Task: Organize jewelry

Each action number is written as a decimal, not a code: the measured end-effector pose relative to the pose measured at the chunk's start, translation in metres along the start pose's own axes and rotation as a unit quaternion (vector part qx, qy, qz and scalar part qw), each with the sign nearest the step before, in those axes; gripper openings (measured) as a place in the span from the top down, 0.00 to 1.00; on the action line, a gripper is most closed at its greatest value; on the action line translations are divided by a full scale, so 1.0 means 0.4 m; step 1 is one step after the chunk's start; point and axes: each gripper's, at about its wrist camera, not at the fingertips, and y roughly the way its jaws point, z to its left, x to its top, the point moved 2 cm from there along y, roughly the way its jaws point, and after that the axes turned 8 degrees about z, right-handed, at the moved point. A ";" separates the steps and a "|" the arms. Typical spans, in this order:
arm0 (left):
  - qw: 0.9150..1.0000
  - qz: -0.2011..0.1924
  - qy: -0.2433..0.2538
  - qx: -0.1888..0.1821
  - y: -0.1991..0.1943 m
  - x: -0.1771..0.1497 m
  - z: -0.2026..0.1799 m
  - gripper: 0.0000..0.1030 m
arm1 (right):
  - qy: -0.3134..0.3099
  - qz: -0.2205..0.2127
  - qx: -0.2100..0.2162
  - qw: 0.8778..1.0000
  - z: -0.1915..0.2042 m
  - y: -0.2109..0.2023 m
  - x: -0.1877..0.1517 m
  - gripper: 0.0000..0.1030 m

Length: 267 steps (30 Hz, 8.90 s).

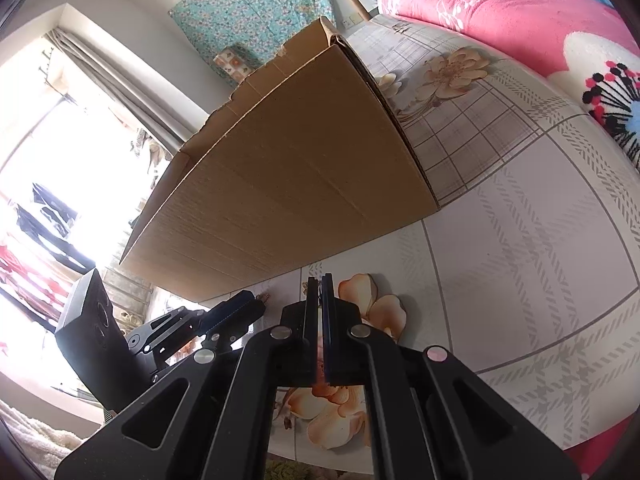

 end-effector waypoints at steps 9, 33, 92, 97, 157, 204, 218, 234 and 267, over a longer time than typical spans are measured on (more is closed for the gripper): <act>0.999 -0.007 -0.018 -0.027 -0.021 -0.021 0.010 0.88 | -0.002 -0.010 0.003 1.000 0.009 -0.018 0.002 0.98; 0.983 -0.157 -0.012 -0.096 -0.331 0.112 0.094 0.88 | -0.104 -0.078 0.062 0.990 0.210 -0.210 0.146 0.98; 0.976 -0.103 -0.154 -0.112 -0.408 0.042 0.357 0.18 | -0.188 -0.041 0.036 0.981 0.315 -0.203 0.167 0.34; 0.977 -0.058 -0.184 -0.095 -0.367 -0.064 0.343 0.16 | -0.162 -0.043 -0.012 0.986 0.258 -0.208 0.085 0.25; 0.980 0.125 -0.148 0.050 -0.019 -0.055 0.039 0.08 | -0.137 0.042 -0.296 0.945 0.059 0.117 -0.022 0.06; 0.985 0.047 -0.157 0.047 -0.114 -0.158 0.241 0.76 | -0.134 0.041 -0.294 0.946 0.071 0.132 -0.013 0.06; 0.996 0.033 -0.082 -0.027 -0.095 -0.121 0.070 0.92 | -0.145 0.031 -0.286 0.947 0.069 0.127 -0.020 0.06; 0.993 0.019 -0.102 -0.048 -0.094 -0.127 0.083 0.91 | -0.186 0.014 -0.222 0.957 0.172 0.136 -0.016 0.47; 0.993 0.015 -0.101 -0.065 -0.097 -0.131 0.097 0.91 | -0.224 0.040 -0.157 0.961 0.170 0.147 0.006 0.88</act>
